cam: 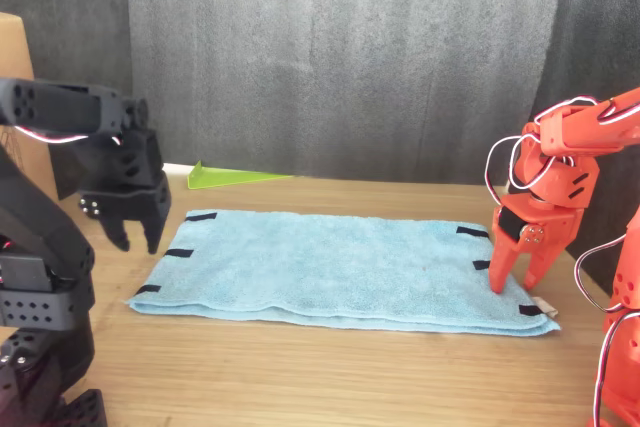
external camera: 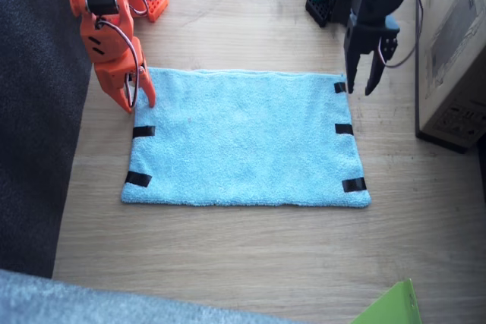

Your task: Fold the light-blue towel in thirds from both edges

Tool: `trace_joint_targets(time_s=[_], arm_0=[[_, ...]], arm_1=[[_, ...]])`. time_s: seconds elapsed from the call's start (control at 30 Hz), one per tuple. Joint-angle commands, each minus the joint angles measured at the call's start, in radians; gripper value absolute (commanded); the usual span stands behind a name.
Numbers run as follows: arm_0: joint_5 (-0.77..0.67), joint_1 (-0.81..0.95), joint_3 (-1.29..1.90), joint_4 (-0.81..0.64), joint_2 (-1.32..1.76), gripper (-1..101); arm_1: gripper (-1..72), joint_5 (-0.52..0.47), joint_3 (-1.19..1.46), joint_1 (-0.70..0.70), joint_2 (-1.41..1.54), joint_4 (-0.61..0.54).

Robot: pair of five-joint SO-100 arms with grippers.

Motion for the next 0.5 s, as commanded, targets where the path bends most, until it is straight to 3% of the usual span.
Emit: trace_joint_targets(time_s=[0.0, 0.47], arm_0=[[0.011, 0.028, -0.158, 0.060, -0.167, 20], [0.044, -0.029, -0.337, 0.115, -0.319, 24]], arm_1=[[24.7, 0.009, -0.009, 0.018, 0.014, 0.011], [25.2, 0.002, 0.000, 0.018, 0.023, 0.008]])
